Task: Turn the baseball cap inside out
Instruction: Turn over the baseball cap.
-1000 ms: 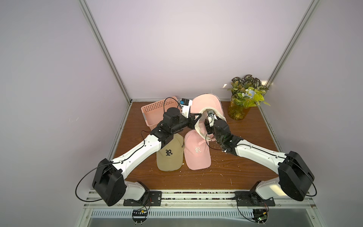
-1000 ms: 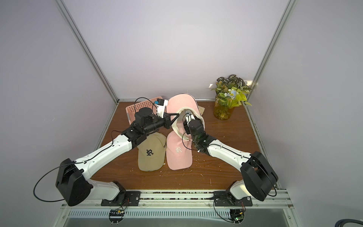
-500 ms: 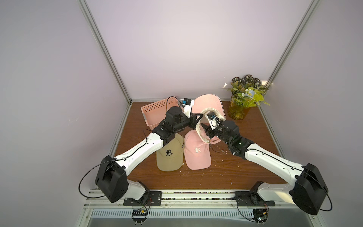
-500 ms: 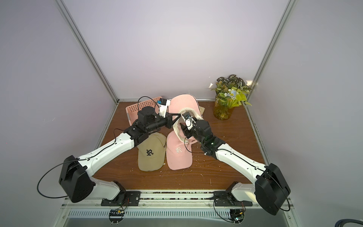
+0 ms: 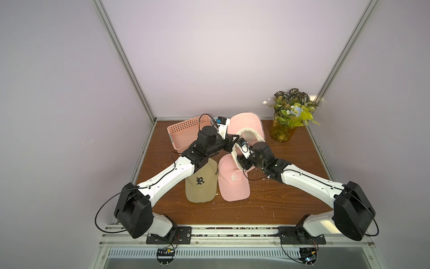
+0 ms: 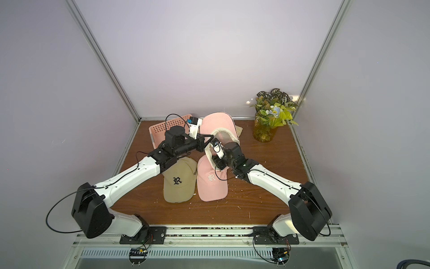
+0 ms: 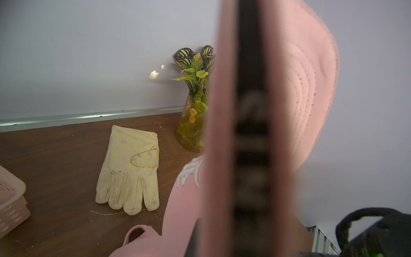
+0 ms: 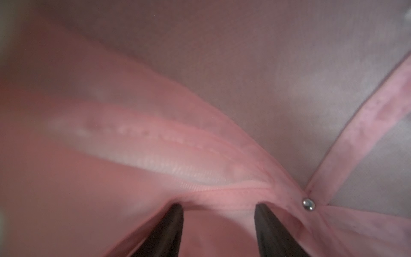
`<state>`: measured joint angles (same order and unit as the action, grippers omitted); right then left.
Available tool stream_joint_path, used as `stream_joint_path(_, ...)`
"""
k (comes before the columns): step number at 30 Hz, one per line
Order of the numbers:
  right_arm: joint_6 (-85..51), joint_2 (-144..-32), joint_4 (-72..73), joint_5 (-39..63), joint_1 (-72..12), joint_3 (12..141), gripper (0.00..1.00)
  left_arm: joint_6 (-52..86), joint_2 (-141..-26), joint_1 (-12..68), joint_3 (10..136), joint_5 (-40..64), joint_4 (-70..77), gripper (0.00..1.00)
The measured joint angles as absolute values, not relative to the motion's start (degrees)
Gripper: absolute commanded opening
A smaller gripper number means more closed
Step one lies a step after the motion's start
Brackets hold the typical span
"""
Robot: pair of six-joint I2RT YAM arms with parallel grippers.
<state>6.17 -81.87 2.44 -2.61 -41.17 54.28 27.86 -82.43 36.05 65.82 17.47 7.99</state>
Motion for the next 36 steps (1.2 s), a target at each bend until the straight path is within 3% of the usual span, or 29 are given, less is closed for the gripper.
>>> stream_joint_path(10, 5.45, -77.78, 7.25, -5.78, -41.17, 52.99, 0.58, 27.88, -82.43, 36.05, 65.82, 17.28, 7.86, 0.00)
stream_joint_path(22, 1.85, -78.19, 22.83, -25.23, -41.71, 51.70, 0.55, 30.79, -82.43, 36.84, 65.78, 17.04, 7.20, 0.00)
stream_joint_path(30, -2.57, -83.94, 19.35, -39.29, -41.93, 51.70, 0.56, 32.05, -82.43, 37.06, 65.10, 15.99, 6.90, 0.00)
stream_joint_path(36, -3.05, -83.61, 18.06, -39.22, -41.95, 51.59, 0.56, 32.21, -82.46, 37.06, 64.90, 15.18, 6.50, 0.00)
